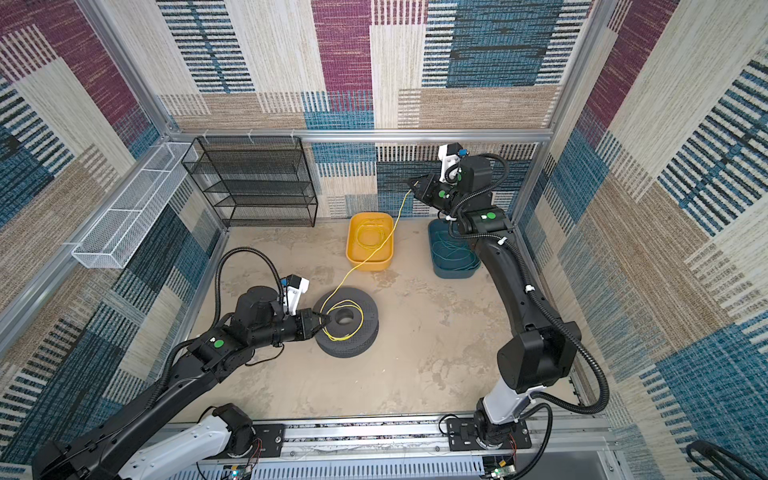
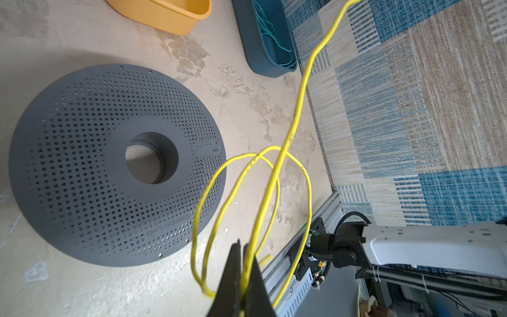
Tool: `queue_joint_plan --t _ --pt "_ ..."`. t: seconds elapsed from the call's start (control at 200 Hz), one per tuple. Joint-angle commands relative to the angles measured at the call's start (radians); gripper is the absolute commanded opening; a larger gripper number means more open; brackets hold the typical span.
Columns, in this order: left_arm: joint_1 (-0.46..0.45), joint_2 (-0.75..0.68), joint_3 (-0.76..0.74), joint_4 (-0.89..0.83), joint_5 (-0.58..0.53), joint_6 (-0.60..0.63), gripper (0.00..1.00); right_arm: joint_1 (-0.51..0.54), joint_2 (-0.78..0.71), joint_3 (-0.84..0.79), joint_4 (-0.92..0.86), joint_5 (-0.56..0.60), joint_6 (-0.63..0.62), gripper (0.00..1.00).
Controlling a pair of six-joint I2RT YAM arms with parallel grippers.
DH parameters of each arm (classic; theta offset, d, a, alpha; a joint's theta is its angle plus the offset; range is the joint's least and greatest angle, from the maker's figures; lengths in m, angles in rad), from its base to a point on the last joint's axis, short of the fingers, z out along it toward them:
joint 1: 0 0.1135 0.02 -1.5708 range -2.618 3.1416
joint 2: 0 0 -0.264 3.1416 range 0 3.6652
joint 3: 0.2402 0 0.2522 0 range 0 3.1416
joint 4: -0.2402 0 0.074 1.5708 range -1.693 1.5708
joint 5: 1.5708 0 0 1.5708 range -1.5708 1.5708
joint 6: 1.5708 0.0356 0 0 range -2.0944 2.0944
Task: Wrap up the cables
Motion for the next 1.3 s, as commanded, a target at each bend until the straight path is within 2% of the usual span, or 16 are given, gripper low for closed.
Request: queue_joint_plan --t 0.0,0.366,0.506,0.536,0.611,0.756,0.952,1.037,1.117,1.297 --pt "0.000 -0.009 -0.010 -0.070 0.061 0.048 0.00 -0.022 0.034 0.041 0.123 0.045 0.026 0.00" --pt "-0.006 -0.017 -0.013 -0.039 0.114 0.062 0.00 -0.042 0.195 0.210 0.140 0.053 0.122 0.00" --pt "-0.007 -0.026 0.003 -0.020 0.078 0.023 0.00 -0.044 0.244 0.231 0.134 -0.024 0.152 0.00" --pt "-0.007 -0.023 0.010 -0.012 0.062 0.002 0.00 -0.044 0.254 0.233 0.131 -0.061 0.155 0.06" --pt "-0.007 -0.003 0.034 0.039 0.039 -0.050 0.00 -0.040 0.261 0.214 0.116 -0.120 0.139 0.29" --pt "-0.006 0.072 0.133 0.080 0.002 -0.097 0.00 -0.039 0.166 0.055 0.135 -0.086 0.100 0.51" --pt "-0.003 0.124 0.253 0.032 -0.102 -0.092 0.00 -0.073 0.059 -0.057 0.059 0.016 0.006 0.71" --pt "0.001 0.139 0.291 -0.057 -0.163 -0.069 0.00 -0.133 0.031 -0.078 0.051 0.015 0.008 0.79" --pt "0.008 0.144 0.298 -0.133 -0.217 -0.060 0.00 -0.187 0.015 -0.068 0.043 -0.005 0.009 0.90" --pt "0.029 0.132 0.251 -0.135 -0.227 -0.102 0.00 -0.232 -0.030 -0.055 0.035 -0.053 -0.010 0.96"
